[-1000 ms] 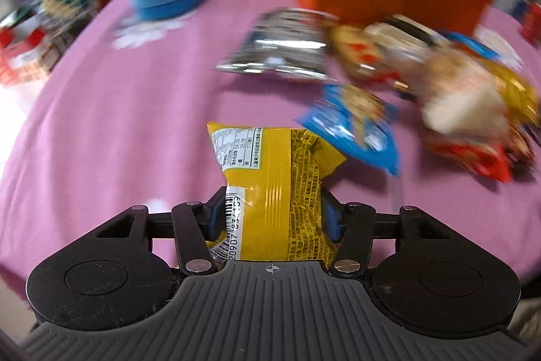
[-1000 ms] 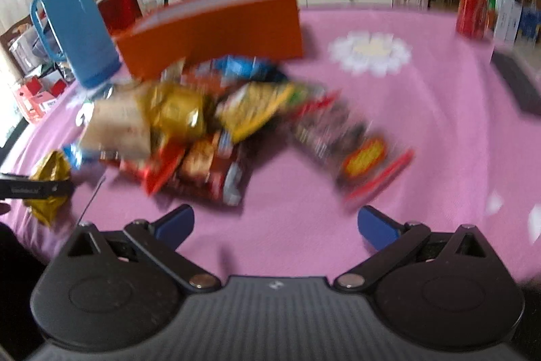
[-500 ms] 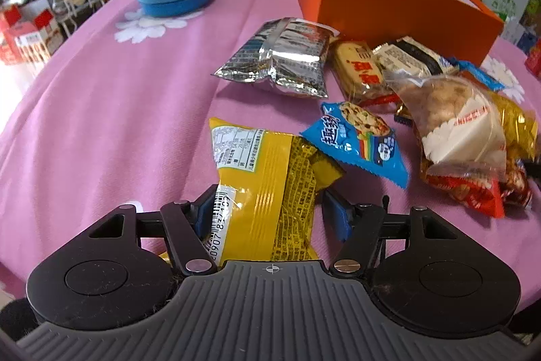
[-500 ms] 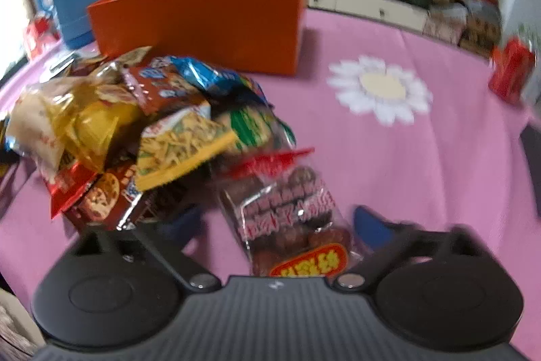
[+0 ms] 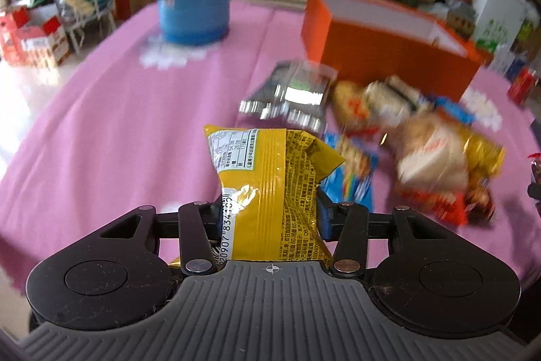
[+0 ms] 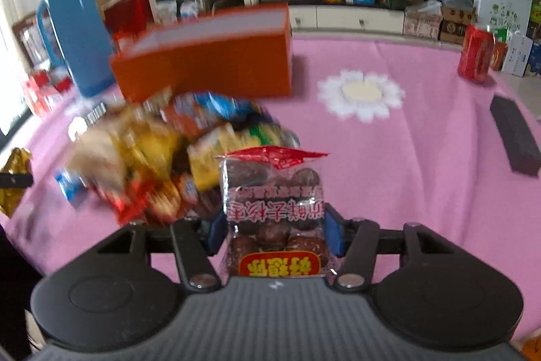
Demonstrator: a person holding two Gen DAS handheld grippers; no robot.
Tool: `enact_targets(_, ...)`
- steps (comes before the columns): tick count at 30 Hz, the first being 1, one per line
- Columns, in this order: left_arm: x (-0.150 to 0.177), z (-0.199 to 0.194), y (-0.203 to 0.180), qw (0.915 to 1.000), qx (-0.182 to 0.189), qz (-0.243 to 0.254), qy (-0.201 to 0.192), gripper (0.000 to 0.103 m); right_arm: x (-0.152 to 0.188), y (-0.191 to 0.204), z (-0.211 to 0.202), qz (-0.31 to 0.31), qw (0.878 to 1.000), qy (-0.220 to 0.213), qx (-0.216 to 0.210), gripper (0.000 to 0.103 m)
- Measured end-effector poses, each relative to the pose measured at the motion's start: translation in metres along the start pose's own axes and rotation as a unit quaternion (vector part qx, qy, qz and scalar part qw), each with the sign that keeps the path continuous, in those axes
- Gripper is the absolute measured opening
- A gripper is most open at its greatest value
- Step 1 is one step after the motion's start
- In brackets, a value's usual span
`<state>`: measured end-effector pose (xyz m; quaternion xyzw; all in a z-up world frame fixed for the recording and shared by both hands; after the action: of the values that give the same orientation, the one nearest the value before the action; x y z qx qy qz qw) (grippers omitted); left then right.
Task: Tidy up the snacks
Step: 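Carry both bags over the orange box and open both tools to drop them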
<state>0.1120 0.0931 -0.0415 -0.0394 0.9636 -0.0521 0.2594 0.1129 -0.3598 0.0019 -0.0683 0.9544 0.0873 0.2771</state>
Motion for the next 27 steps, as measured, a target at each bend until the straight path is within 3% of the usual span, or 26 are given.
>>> enact_targets(7,-0.082,-0.002,-0.035,0.9978,0.042,0.022,-0.045,0.019,-0.088,0.024,-0.015,-0.010,0.996,-0.079,-0.036,0.058)
enact_targets(13,-0.180,0.025,-0.072,0.9945,0.058,0.046,-0.075,0.019,-0.190,0.052,0.018,-0.049,0.991,-0.114,-0.043,0.058)
enact_targets(18,-0.250,0.061,-0.097,0.9922,0.064,0.060,-0.089,0.019,-0.251,0.066,0.076,-0.076,0.991,-0.100,-0.043,0.058)
enact_targets(23,-0.283,0.115,-0.111,0.9940,0.068,0.061,-0.060,0.020,-0.269,0.074,0.133,-0.095,0.992,-0.068,-0.043,0.058)
enact_targets(24,-0.284,0.123,-0.113,0.9940,0.071,0.062,-0.055,0.022,-0.268,0.074,0.141,-0.096,0.992,-0.063,-0.043,0.060)
enact_targets(25,-0.285,0.129,-0.113,0.9941,0.072,0.062,-0.052,0.034,-0.267,0.074,0.148,-0.097,0.993,-0.057,-0.044,0.062)
enact_targets(27,-0.284,0.137,-0.112,0.9945,0.071,0.058,-0.051,0.057,-0.263,0.071,0.154,-0.097,0.993,-0.053,-0.036,0.079)
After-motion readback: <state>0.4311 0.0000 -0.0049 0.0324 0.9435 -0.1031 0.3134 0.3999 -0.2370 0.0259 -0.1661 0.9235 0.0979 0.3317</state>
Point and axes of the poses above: each gripper's, at about its wrist camera, not at the fingertips, and z roughly the way its jaws point, y to its left, x to its underside, the point moved 6 cm from there along z, roughly the way its jaws point, and after that the axes turned 12 degrees about y, right-handed, at the moved point
